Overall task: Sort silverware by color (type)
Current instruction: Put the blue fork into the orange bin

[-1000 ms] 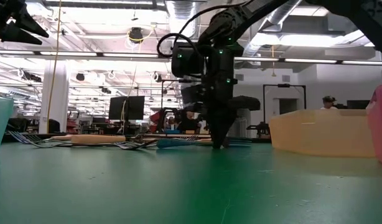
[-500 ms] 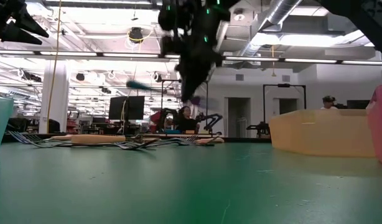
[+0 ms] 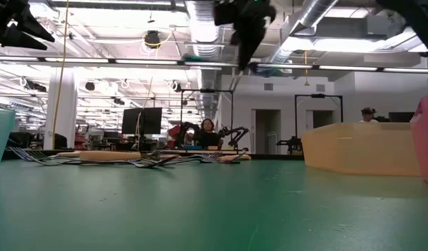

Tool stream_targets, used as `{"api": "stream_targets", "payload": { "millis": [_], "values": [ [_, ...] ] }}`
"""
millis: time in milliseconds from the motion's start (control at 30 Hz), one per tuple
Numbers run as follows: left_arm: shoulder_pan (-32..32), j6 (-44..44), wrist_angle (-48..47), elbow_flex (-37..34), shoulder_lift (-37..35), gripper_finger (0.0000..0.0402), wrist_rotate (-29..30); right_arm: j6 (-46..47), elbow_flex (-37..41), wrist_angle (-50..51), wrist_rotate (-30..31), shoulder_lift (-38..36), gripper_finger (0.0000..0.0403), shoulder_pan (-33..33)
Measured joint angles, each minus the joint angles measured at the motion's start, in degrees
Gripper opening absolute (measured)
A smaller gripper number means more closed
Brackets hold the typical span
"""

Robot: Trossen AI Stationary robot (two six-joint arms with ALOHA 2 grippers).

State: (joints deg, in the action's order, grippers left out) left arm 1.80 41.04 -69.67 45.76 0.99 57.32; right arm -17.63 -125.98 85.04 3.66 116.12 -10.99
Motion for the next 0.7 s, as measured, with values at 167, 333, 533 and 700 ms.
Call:
{"api": "stream_targets", "payload": {
  "millis": [167,333,533,700],
  "values": [
    [0.0,0.0,0.0,0.0,0.0,0.0158,0.0,4.9,5.0,-0.2,3.1,-9.0,0.0021,-1.2],
    [0.0,0.0,0.0,0.0,0.0,0.0158,0.0,11.3,15.2,-1.1,7.6,-19.1,0.0025,-1.3],
    [0.0,0.0,0.0,0.0,0.0,0.0158,0.0,18.0,31.4,-5.6,9.1,-32.1,0.0023,-0.6],
    [0.0,0.0,0.0,0.0,0.0,0.0158,0.4,25.4,45.7,-7.2,11.4,-41.8,0.0025,1.3]
  ]
}}
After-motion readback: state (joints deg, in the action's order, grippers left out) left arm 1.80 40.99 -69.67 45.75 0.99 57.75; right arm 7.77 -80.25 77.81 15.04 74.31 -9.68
